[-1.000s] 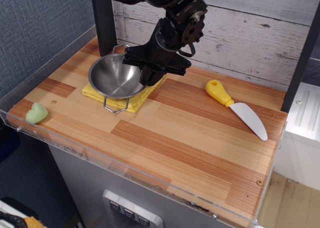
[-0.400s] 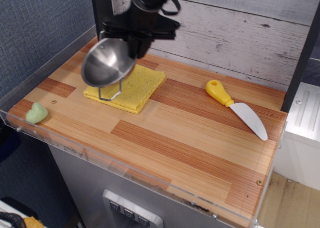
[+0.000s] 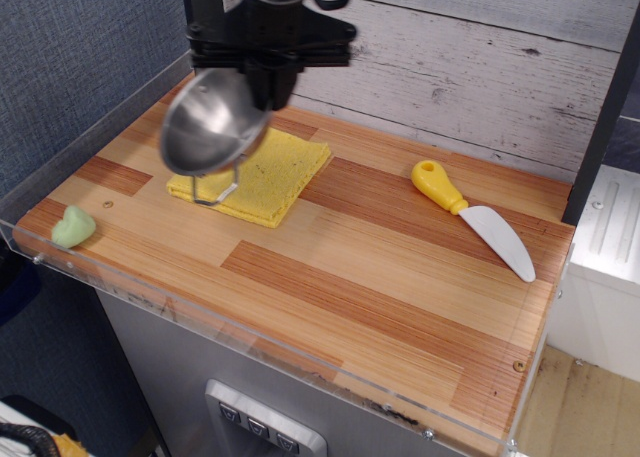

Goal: Place the pan on the front edge of the table

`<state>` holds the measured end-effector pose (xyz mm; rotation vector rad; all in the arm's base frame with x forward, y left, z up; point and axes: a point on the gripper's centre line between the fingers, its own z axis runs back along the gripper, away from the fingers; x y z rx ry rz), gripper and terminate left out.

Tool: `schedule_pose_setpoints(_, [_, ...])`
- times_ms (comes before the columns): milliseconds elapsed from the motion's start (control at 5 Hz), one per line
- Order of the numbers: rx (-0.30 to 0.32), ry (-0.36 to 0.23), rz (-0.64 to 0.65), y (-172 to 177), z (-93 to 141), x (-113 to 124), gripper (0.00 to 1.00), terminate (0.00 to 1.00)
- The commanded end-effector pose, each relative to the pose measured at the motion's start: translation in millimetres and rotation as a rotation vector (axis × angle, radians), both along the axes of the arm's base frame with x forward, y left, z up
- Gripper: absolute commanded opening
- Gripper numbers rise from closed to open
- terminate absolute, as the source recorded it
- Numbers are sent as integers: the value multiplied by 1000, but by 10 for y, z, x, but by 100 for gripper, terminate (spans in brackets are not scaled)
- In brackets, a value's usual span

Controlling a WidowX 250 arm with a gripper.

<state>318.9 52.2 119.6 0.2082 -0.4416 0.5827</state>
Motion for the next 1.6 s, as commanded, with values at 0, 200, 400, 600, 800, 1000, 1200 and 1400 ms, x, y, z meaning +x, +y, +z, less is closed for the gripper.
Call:
schedule_pose_setpoints(0, [-42, -66, -184, -677, 210, 24, 0, 0])
schedule_pose_setpoints(200, [-47, -38, -287, -1051, 104, 81, 0, 0])
schedule_pose_setpoints(400, [-30, -7, -388, -1340, -59, 116, 0, 0])
schedule_pose_setpoints(600, [-25, 40, -453, -1524, -212, 43, 0, 0])
schedule_pose_setpoints(800, [-21, 80, -489, -1643, -322, -132, 0, 0])
schedule_pose_setpoints(1000, [-7, 110, -505, -1670, -396, -307, 0, 0])
schedule_pose_setpoints(1200, [-5, 137, -491, -1635, -485, -438, 0, 0])
schedule_pose_setpoints(1400, [-1, 166, -480, -1598, -586, -477, 0, 0])
